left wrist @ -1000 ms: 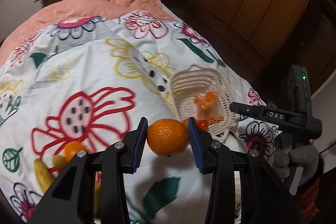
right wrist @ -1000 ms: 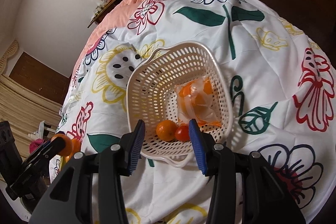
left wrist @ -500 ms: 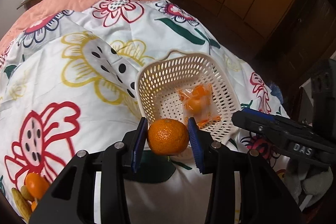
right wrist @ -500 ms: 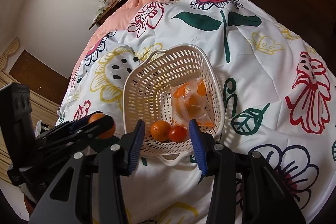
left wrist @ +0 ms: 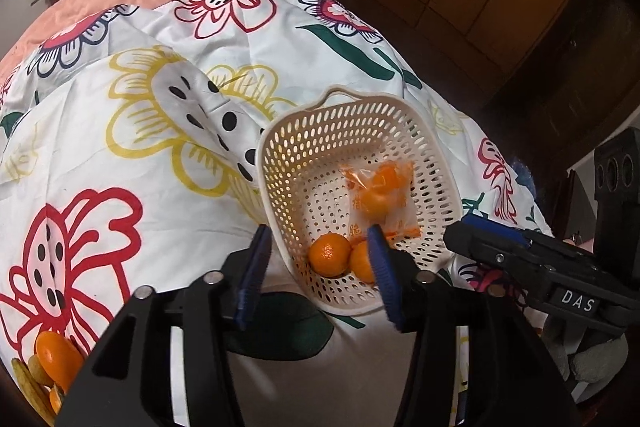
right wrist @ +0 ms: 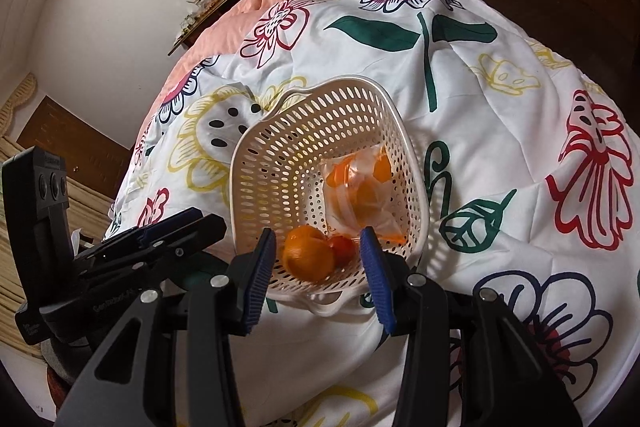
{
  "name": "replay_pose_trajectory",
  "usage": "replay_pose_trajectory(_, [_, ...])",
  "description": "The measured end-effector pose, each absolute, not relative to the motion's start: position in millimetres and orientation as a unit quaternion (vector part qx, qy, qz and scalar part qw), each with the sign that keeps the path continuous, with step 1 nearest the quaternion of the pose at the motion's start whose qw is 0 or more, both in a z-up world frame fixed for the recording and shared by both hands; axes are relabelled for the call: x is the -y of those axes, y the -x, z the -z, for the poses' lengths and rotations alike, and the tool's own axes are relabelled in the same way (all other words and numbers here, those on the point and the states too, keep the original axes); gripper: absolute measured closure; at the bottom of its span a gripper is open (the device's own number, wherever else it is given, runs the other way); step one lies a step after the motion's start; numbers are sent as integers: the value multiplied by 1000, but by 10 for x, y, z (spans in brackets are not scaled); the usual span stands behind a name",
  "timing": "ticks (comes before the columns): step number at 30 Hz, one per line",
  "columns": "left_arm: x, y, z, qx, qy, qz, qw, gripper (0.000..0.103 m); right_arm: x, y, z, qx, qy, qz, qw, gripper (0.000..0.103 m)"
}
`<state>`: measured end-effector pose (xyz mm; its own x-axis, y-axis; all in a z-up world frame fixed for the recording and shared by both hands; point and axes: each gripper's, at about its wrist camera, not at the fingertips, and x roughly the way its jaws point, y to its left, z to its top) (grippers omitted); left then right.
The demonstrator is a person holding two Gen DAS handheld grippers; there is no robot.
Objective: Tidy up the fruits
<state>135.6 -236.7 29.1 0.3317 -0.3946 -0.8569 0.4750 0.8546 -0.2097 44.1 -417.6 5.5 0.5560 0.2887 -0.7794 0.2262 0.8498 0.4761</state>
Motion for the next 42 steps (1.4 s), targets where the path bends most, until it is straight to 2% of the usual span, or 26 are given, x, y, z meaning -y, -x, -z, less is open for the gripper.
replay_pose_trajectory(5, [2334,-1359,-297,-510,-35,261,819,45,4161,-435,-53,-472,-274,-20,838,59])
replay_pose_trajectory(7, [2310,-1358,-304,-508,-31,258,821,40,4151,-432,-48,-473,-274,-20,837,59])
replay_pose_trajectory(13, [2257,-1343,-311,-505,-26,251,825,39,4112,-420,-49,-477,-270,-25,836,58])
replay_pose_trajectory(14, [2250,-1343,-313,-504,-26,251,826,39,4088,-418,-50,-479,-265,-28,836,55])
replay_pose_trajectory(15, [2241,-1337,-317,-503,-26,250,827,39,4067,-415,-50,-481,-259,-29,837,45])
replay_pose_trajectory(16, [2238,-1335,-317,-503,-26,249,827,39,4039,-412,-50,-483,-251,-31,838,41])
replay_pose_trajectory(21, [2198,-1298,-334,-499,-27,246,831,39,3941,-452,-11,-497,-227,-35,837,41])
replay_pose_trajectory(29, [2070,-1140,-414,-486,-39,230,842,38,3803,-516,123,-513,-288,-99,802,41])
replay_pose_trajectory(42, [1557,-1018,-662,-466,14,206,860,38,3711,-712,298,-523,-323,-118,780,41])
